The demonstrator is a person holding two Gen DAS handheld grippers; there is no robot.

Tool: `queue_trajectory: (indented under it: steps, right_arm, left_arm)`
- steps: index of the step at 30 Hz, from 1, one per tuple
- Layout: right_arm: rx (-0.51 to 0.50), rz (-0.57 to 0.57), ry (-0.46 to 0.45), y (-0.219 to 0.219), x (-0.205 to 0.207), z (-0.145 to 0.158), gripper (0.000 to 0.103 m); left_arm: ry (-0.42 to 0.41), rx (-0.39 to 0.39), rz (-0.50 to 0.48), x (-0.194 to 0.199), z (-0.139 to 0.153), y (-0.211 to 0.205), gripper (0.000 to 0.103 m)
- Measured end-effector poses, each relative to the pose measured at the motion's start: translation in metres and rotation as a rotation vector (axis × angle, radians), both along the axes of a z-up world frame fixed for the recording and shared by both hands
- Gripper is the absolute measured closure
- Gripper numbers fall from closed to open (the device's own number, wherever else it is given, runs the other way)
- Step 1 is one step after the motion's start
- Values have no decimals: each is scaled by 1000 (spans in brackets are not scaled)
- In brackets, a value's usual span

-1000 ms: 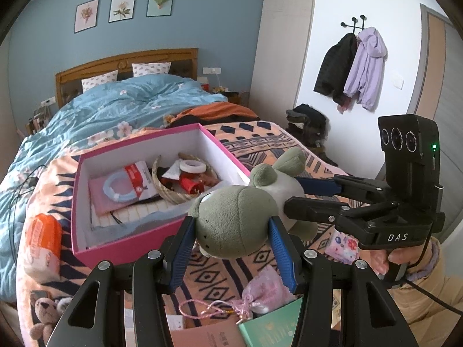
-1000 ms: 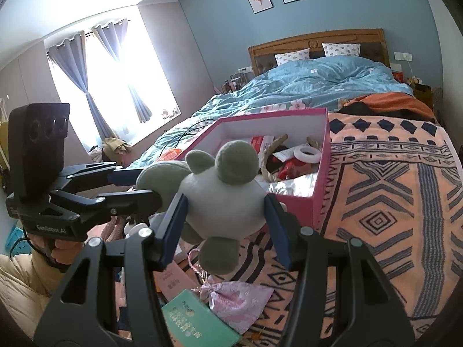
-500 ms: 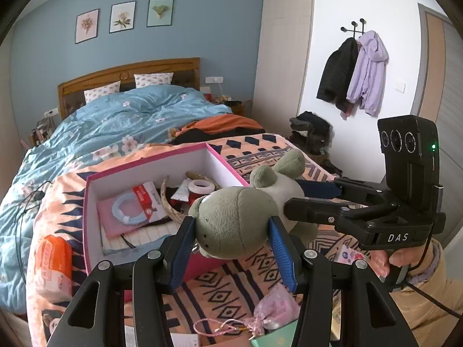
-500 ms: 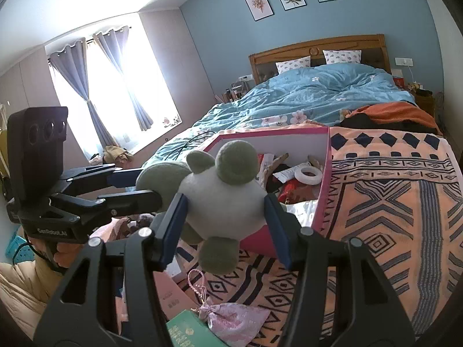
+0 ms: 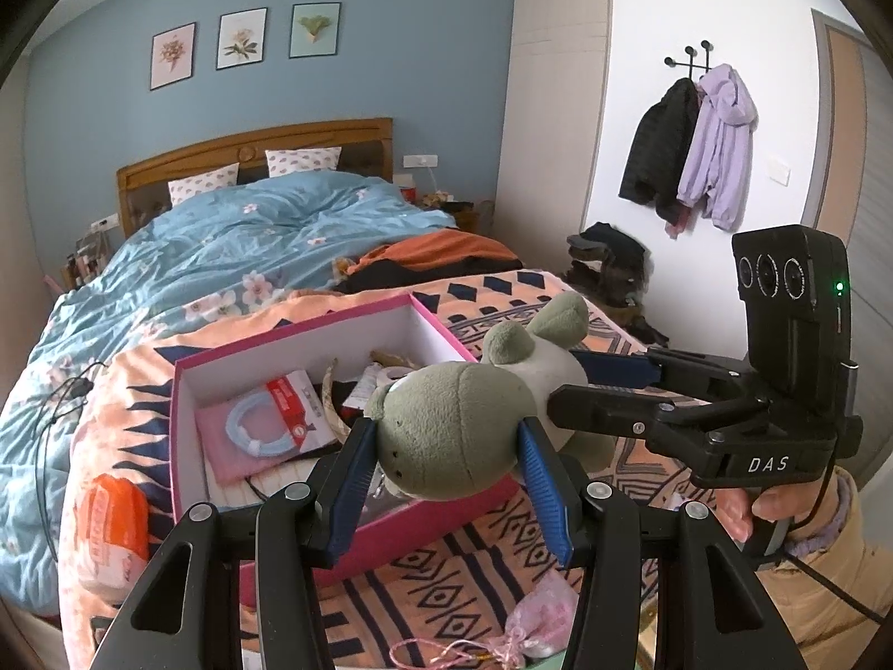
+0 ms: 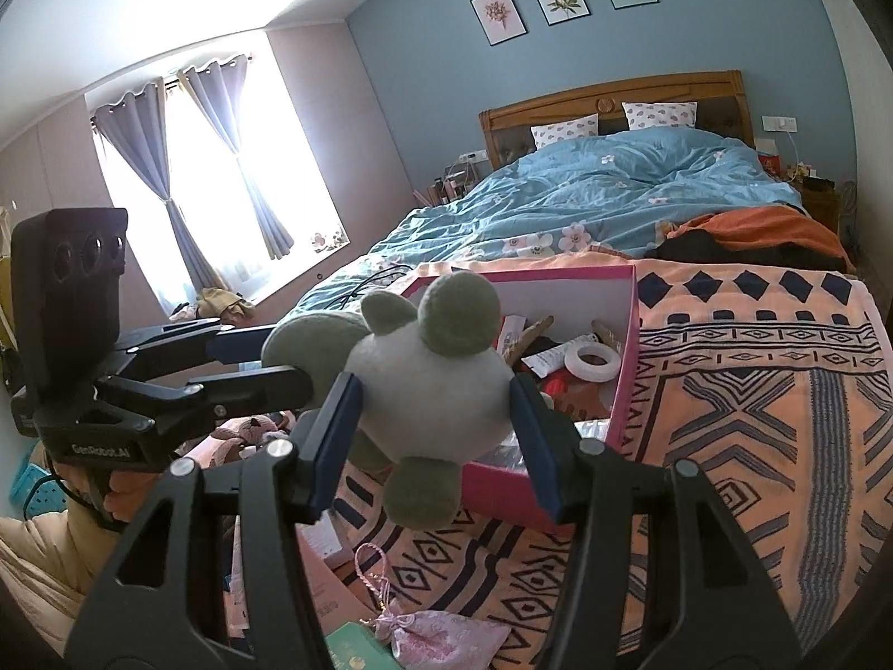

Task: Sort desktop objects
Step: 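Lift the grey plush toy with both grippers and carry it over the pink box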

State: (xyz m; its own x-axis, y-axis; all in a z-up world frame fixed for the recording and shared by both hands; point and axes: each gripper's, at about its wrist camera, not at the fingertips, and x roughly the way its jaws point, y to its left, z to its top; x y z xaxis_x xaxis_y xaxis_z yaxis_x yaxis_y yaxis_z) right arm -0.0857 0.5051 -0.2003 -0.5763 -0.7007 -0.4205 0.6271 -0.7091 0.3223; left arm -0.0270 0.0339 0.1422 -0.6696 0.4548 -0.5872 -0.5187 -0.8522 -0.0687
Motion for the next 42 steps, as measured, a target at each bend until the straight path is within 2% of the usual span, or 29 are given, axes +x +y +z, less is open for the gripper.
queue_trajectory:
  steps: [42]
  right_arm:
    - [9,-10,-22,-4,-51,-7,46]
  left_arm:
    - [-30,8,33,-56,-16,0,51]
